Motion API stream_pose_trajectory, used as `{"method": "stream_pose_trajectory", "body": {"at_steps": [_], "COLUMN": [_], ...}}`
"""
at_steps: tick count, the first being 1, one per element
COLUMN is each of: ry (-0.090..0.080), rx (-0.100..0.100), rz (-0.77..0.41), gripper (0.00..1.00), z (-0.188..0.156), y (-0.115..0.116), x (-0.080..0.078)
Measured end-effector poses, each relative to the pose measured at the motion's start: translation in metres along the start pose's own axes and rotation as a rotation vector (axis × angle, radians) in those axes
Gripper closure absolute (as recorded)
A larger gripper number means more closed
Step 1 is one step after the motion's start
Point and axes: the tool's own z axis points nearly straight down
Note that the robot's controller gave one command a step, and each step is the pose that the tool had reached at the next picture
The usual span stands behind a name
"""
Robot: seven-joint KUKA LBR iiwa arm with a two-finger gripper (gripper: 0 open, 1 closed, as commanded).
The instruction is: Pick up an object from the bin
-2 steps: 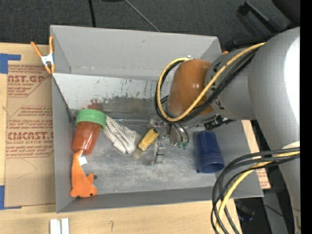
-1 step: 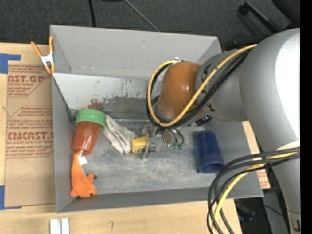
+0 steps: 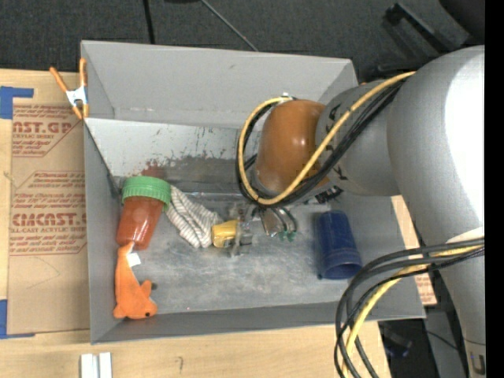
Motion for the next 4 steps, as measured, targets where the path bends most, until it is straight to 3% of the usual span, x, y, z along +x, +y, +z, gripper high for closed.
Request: {"method": "stream_pose_trajectory", "body": {"at_steps": [4], "ry": [0.0], "rx": [0.0], "rz": [0.0], "gripper": [1.0], "z": [0.0], "y": [0.0], "x": [0.0]}}
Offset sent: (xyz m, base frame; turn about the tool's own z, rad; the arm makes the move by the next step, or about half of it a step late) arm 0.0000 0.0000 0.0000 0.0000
